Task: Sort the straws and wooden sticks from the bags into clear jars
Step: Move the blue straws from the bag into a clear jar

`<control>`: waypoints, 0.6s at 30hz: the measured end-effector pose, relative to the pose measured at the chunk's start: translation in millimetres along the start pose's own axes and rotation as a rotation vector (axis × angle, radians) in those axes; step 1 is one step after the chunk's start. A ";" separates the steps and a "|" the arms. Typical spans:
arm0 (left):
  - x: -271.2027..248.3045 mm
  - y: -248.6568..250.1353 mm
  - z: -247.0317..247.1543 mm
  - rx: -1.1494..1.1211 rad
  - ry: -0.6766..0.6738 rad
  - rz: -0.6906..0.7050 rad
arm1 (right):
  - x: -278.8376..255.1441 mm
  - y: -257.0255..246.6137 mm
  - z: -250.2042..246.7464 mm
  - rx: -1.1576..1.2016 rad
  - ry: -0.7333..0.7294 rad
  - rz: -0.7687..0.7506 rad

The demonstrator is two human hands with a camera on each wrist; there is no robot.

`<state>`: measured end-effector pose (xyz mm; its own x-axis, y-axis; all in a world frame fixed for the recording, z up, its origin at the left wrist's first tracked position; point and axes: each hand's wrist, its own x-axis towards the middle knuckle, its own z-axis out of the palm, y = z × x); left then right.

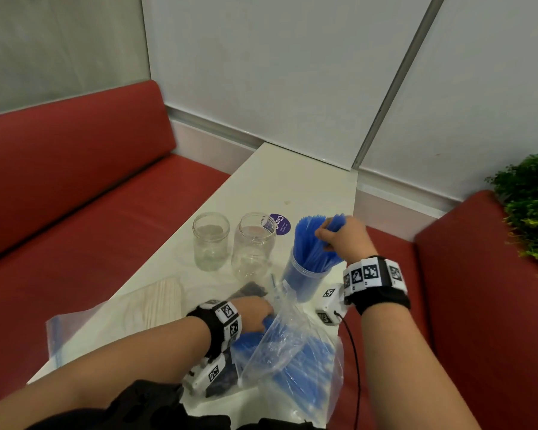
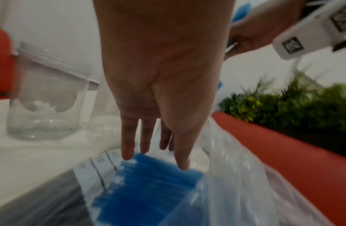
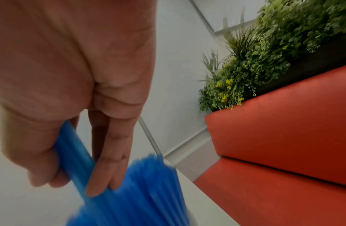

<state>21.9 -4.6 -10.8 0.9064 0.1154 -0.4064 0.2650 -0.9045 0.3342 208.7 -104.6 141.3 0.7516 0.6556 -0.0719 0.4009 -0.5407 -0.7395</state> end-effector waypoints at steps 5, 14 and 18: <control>-4.3 -10.0 31.7 0.464 -0.007 0.065 | -3.1 16.9 31.5 -0.075 -0.042 0.062; -6.7 -5.8 13.8 0.468 -0.067 -0.039 | -2.0 3.6 40.5 -0.139 0.424 -0.329; -5.1 -1.2 1.1 0.428 -0.136 -0.103 | -6.5 18.4 73.9 -0.615 0.163 -0.210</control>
<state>16.6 -4.6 -10.0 0.8234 0.1841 -0.5368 0.1654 -0.9827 -0.0833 172.5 -79.8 78.7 0.6752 0.7179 0.1692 0.7365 -0.6440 -0.2069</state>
